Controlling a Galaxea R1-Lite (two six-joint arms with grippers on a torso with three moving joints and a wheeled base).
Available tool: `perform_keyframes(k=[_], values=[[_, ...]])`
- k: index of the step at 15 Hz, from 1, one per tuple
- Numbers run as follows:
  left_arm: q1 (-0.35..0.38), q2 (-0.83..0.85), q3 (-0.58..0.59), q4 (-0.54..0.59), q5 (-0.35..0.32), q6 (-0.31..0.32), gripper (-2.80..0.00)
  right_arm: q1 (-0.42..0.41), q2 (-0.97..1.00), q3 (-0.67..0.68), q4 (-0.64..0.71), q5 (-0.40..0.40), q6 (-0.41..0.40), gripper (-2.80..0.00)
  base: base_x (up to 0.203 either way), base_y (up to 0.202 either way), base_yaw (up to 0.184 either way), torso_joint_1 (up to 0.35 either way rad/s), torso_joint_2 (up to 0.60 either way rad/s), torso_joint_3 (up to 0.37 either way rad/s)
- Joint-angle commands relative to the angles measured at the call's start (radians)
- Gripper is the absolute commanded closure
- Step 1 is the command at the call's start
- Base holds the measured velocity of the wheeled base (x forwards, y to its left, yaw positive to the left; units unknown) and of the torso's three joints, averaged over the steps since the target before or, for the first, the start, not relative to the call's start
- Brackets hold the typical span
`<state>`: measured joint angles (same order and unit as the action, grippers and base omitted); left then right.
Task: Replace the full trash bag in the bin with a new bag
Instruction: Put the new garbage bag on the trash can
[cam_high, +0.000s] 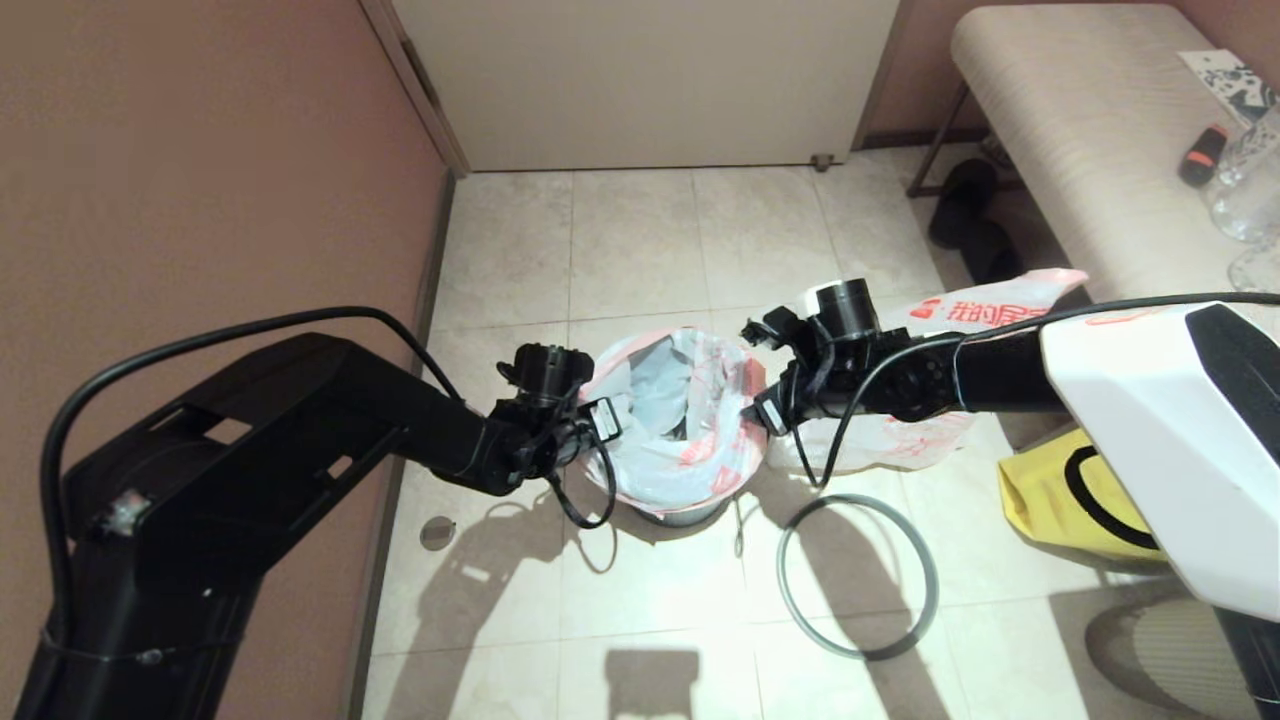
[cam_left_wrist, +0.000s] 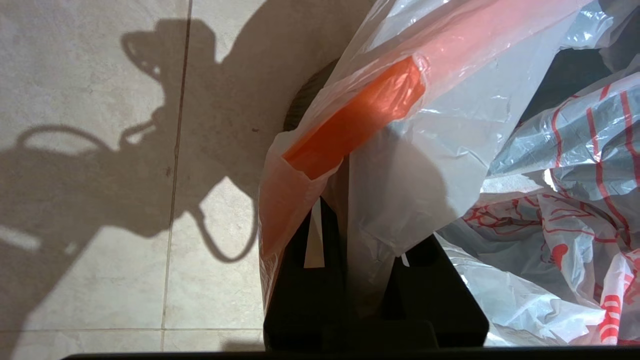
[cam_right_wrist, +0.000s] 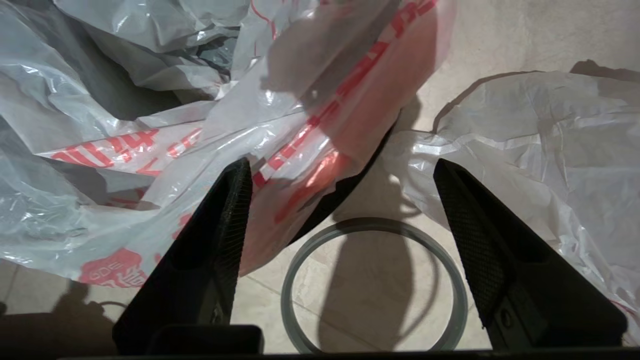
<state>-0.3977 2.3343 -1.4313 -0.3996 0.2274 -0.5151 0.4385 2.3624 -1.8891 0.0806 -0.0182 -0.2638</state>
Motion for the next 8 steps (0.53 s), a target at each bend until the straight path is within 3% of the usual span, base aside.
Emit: perform_keyframes(k=[1, 5, 7, 8], values=[[0.0, 0.006, 0.0, -0.002, 0.001, -0.003, 0.0, 0.007, 0.009, -0.004, 0.001, 0.0, 0.001, -2.8, 0.0, 0.0, 0.0, 0.0, 0.0, 0.0], [0.0, 0.007, 0.0, -0.002, 0.001, -0.003, 0.0, 0.021, 0.019, -0.008, 0.001, 0.0, 0.017, -2.8, 0.0, 0.0, 0.0, 0.0, 0.0, 0.0], [0.0, 0.007, 0.0, -0.004, 0.001, -0.003, 0.0, 0.026, 0.037, -0.024, 0.001, 0.0, 0.025, 0.0, 0.0, 0.0, 0.0, 0.0, 0.0, 0.0], [0.0, 0.007, 0.0, -0.004, 0.001, -0.003, 0.0, 0.026, 0.05, -0.034, 0.002, 0.0, 0.032, 0.0, 0.0, 0.0, 0.0, 0.0, 0.0, 0.0]])
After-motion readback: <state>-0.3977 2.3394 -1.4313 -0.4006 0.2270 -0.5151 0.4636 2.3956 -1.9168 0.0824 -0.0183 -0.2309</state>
